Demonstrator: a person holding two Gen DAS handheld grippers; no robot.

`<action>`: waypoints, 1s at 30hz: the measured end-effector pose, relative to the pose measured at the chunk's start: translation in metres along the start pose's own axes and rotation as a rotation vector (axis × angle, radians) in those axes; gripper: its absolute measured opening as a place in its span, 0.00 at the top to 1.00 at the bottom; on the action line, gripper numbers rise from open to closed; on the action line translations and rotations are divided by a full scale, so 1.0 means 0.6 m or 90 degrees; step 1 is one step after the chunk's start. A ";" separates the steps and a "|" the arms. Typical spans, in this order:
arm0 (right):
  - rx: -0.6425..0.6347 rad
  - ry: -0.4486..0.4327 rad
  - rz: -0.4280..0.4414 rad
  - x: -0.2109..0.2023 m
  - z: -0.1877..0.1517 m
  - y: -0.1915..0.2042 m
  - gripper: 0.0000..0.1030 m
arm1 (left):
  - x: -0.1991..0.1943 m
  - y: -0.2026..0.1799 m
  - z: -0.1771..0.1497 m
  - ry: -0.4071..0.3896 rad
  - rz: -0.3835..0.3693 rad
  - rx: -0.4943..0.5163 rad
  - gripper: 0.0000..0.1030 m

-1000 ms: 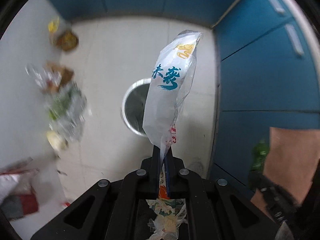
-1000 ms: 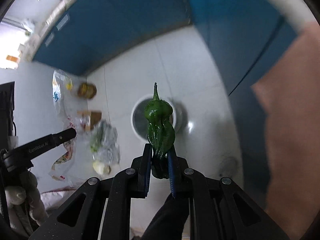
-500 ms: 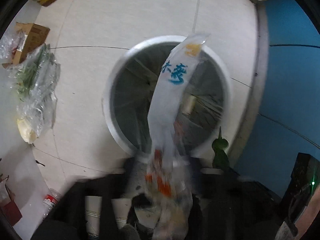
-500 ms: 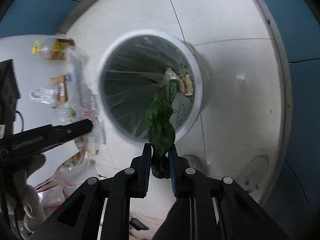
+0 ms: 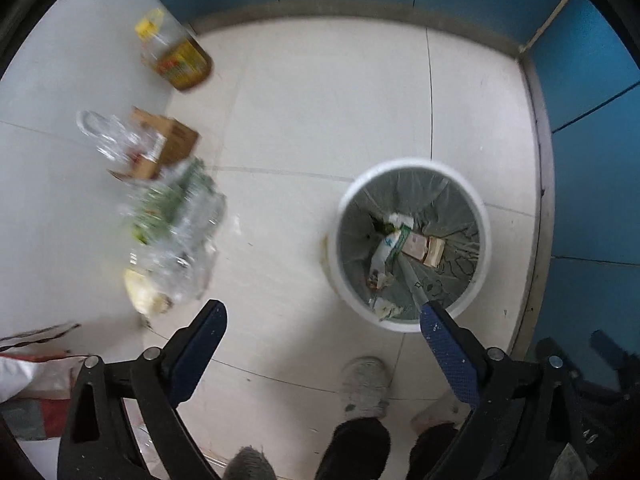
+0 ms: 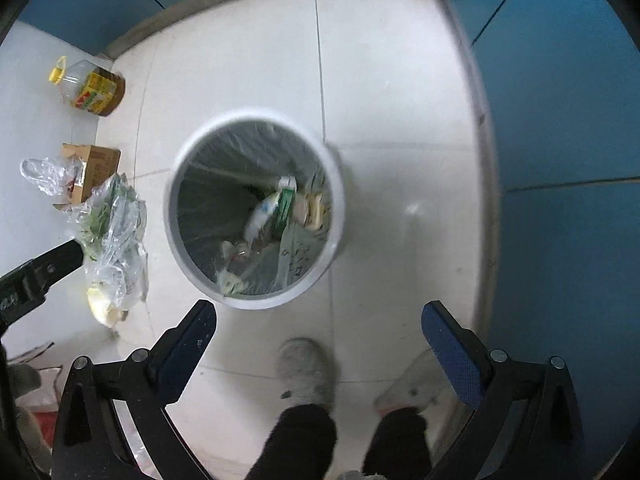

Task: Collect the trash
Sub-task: 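Carry the bag and pepper to the bin and release both inside, then grasp the red sauce packet with the right tool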

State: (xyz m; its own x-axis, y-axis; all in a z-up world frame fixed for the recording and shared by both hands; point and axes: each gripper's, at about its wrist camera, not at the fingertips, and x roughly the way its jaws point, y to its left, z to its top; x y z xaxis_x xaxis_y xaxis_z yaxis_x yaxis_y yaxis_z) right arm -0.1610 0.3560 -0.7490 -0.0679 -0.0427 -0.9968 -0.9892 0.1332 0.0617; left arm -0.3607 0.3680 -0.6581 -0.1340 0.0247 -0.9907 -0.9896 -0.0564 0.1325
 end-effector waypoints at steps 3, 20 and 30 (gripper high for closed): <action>0.000 -0.032 -0.003 -0.096 -0.017 0.005 0.00 | -0.085 0.005 -0.019 -0.038 0.000 0.000 0.00; -0.042 -0.129 0.019 -0.558 -0.194 0.033 0.00 | -0.466 0.077 -0.162 -0.112 -0.069 0.012 0.00; -0.045 -0.199 0.036 -0.743 -0.285 0.035 0.00 | -0.608 0.090 -0.233 -0.160 -0.091 0.027 0.00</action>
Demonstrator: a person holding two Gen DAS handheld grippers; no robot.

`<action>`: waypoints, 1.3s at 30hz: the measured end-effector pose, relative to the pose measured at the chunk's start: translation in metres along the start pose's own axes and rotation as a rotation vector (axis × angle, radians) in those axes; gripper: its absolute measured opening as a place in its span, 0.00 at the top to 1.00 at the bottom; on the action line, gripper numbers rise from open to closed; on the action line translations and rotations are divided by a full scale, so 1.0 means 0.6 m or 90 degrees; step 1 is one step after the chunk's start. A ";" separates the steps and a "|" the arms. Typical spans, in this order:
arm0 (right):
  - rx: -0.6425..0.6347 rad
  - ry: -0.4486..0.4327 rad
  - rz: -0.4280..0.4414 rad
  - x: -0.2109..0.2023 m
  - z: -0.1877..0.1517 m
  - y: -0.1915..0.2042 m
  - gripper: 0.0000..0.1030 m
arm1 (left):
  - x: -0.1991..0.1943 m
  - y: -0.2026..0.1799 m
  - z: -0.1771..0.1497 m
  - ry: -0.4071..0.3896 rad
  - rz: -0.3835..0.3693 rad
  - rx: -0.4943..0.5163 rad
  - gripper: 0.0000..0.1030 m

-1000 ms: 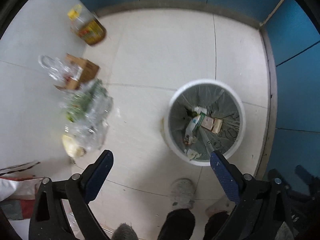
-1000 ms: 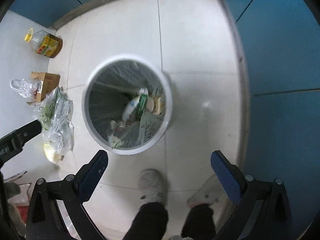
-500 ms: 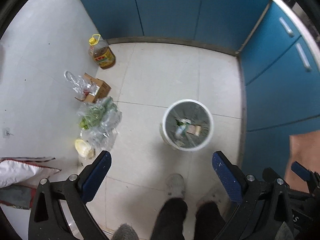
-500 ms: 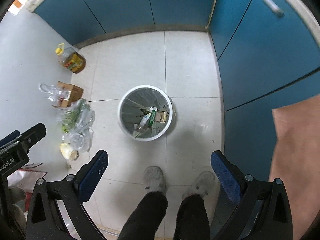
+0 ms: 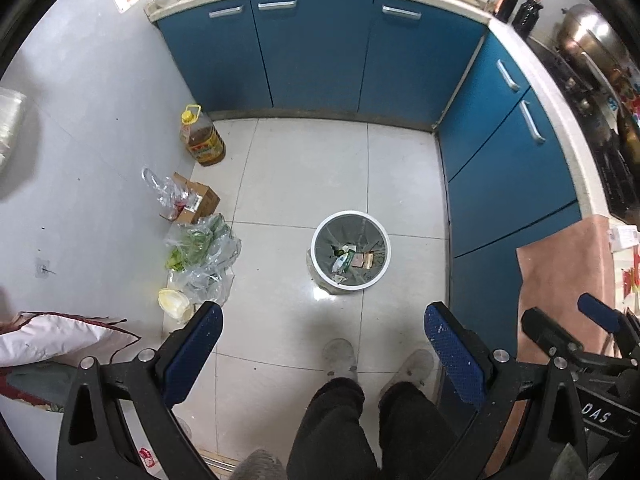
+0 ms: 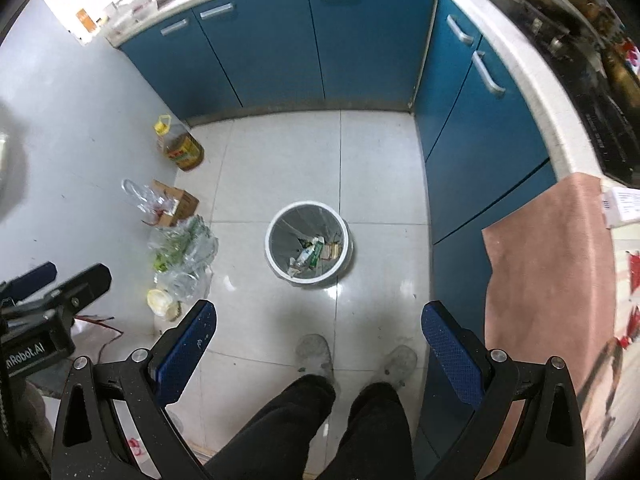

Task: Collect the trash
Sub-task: 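Grasp the red sauce packet with the right tool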

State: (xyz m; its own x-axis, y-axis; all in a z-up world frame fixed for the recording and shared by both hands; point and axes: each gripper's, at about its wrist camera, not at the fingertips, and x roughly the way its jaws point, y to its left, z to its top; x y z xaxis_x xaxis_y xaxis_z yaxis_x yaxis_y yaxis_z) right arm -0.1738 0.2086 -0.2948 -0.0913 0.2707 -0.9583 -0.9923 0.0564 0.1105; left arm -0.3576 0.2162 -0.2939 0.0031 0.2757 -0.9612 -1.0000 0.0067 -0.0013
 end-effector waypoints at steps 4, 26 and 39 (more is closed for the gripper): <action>0.024 -0.033 0.029 -0.062 -0.003 -0.017 0.00 | -0.042 -0.019 0.002 -0.026 0.052 0.010 0.00; 0.616 -0.029 -0.096 -0.077 -0.211 -0.749 0.12 | -0.016 -0.752 0.020 -0.118 0.056 0.463 0.00; 0.654 -0.072 -0.076 -0.069 -0.222 -0.871 0.96 | 0.061 -1.061 0.020 -0.083 0.060 0.756 0.00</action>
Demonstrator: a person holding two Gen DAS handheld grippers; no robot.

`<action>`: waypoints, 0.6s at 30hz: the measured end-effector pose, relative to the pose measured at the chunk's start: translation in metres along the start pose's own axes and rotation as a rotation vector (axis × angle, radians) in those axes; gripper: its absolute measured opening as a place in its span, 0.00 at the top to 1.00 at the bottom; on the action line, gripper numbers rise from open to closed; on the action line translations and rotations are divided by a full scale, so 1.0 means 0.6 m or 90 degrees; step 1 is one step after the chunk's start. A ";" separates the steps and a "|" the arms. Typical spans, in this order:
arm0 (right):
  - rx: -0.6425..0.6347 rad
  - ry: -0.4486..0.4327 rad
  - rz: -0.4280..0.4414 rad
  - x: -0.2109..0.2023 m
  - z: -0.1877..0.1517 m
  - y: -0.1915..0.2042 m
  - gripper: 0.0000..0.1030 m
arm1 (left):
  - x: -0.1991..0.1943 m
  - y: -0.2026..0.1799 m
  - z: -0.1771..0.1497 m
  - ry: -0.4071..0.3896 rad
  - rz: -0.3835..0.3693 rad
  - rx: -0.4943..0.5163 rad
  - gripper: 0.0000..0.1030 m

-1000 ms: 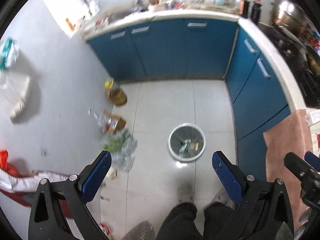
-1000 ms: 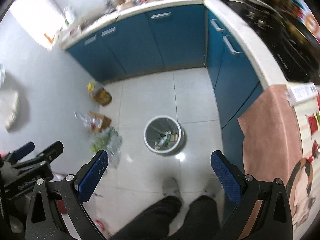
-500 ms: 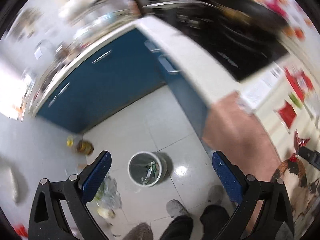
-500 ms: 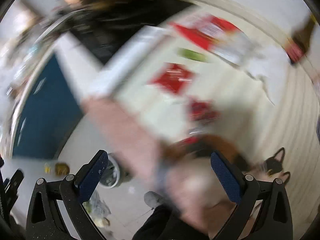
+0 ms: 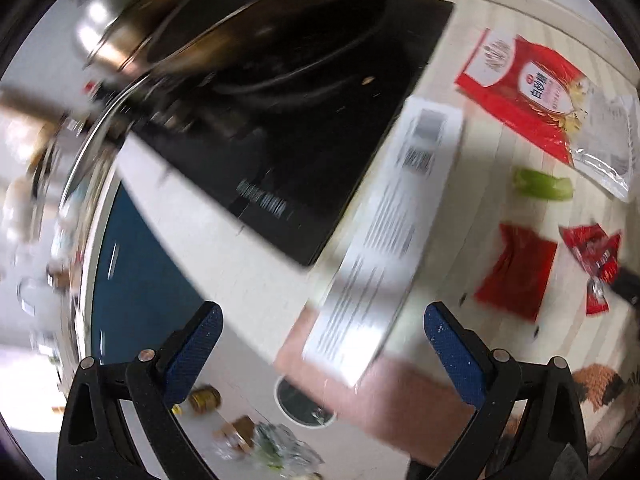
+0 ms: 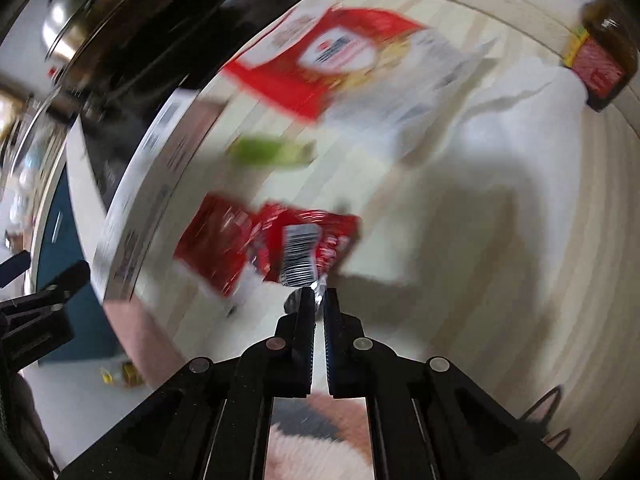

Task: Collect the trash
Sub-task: 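Grasp the red sauce packet with the right tool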

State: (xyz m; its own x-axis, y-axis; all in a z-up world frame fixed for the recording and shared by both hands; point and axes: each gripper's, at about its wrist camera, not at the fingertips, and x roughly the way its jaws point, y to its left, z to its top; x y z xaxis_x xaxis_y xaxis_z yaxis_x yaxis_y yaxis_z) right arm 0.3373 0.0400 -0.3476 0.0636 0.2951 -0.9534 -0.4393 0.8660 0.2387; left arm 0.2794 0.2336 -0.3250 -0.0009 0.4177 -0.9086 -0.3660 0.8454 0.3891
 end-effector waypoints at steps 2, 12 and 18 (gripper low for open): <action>0.013 -0.001 -0.007 0.001 0.020 -0.017 0.96 | 0.015 -0.014 0.030 0.014 -0.018 0.028 0.00; 0.070 -0.001 0.073 -0.002 0.077 -0.066 0.90 | 0.051 -0.040 0.052 0.068 -0.084 0.037 0.54; 0.038 0.004 0.150 0.016 0.077 -0.020 0.38 | 0.037 -0.007 -0.007 0.085 -0.116 -0.077 0.55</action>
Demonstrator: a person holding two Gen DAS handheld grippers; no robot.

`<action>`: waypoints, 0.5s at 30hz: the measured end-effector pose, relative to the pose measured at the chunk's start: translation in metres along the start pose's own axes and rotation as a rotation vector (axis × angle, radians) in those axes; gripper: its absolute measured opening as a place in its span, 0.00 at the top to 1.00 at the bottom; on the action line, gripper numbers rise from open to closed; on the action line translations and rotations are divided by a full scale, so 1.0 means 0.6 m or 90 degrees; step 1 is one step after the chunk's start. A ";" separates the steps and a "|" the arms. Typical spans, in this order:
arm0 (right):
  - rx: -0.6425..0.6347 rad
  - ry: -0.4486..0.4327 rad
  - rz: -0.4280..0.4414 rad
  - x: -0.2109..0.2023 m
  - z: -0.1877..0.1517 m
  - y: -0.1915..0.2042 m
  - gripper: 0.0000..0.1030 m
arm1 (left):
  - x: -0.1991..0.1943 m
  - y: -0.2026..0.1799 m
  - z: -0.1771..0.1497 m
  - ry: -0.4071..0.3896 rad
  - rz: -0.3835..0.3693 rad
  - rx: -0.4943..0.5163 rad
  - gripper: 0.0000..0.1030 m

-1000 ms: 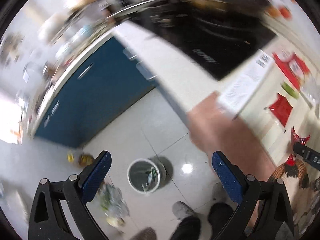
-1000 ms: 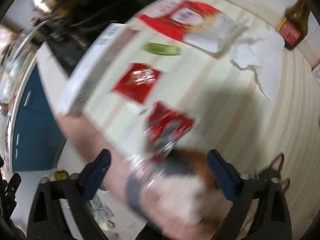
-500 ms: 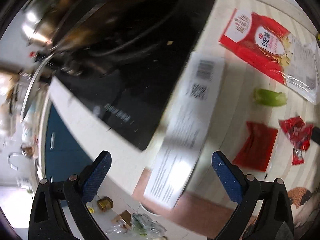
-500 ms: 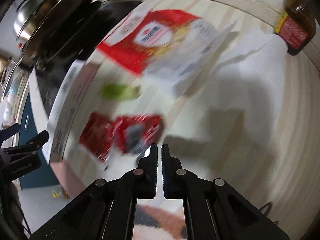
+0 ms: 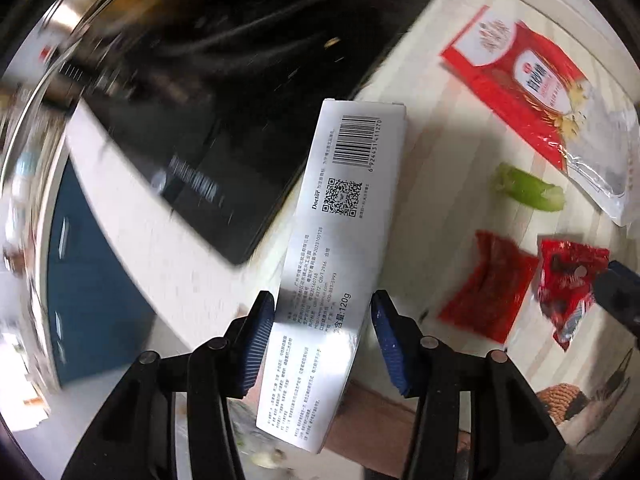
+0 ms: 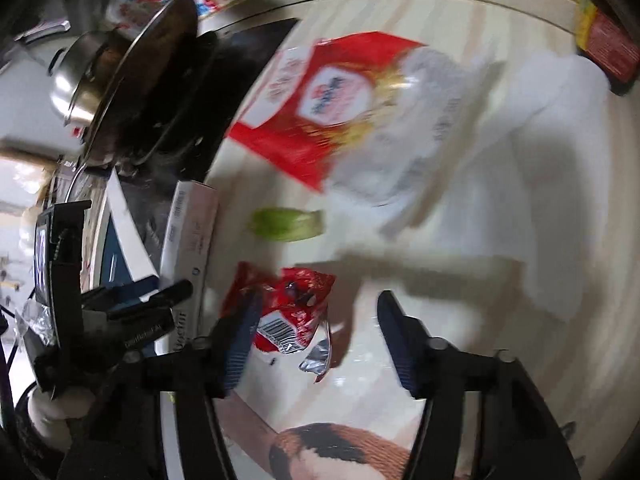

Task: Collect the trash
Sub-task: 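Grasp the red sauce packet with the right tool, then carry the red packet to the bin and open the right tool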

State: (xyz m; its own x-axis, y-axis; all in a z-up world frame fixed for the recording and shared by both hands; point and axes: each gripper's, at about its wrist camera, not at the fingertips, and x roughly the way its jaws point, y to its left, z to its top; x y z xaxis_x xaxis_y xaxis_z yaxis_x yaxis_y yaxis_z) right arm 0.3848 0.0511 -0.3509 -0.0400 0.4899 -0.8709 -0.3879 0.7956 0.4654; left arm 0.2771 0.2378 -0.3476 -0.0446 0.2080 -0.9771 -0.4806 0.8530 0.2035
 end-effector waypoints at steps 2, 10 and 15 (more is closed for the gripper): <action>-0.025 0.008 -0.020 0.019 -0.004 0.017 0.38 | -0.005 0.012 -0.026 0.002 -0.006 -0.042 0.55; -0.090 -0.004 -0.104 0.068 -0.013 0.062 0.96 | -0.027 0.053 -0.098 -0.003 -0.035 -0.170 0.55; -0.093 -0.045 -0.095 0.019 -0.021 0.075 0.96 | -0.057 0.066 -0.132 -0.030 -0.039 -0.201 0.56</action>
State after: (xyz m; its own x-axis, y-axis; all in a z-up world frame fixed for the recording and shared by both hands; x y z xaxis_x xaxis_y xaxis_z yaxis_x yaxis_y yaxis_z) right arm 0.3549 0.0881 -0.3419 0.0908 0.3981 -0.9128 -0.5139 0.8039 0.2994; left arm 0.1899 0.2266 -0.3109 0.0307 0.1890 -0.9815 -0.7299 0.6751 0.1071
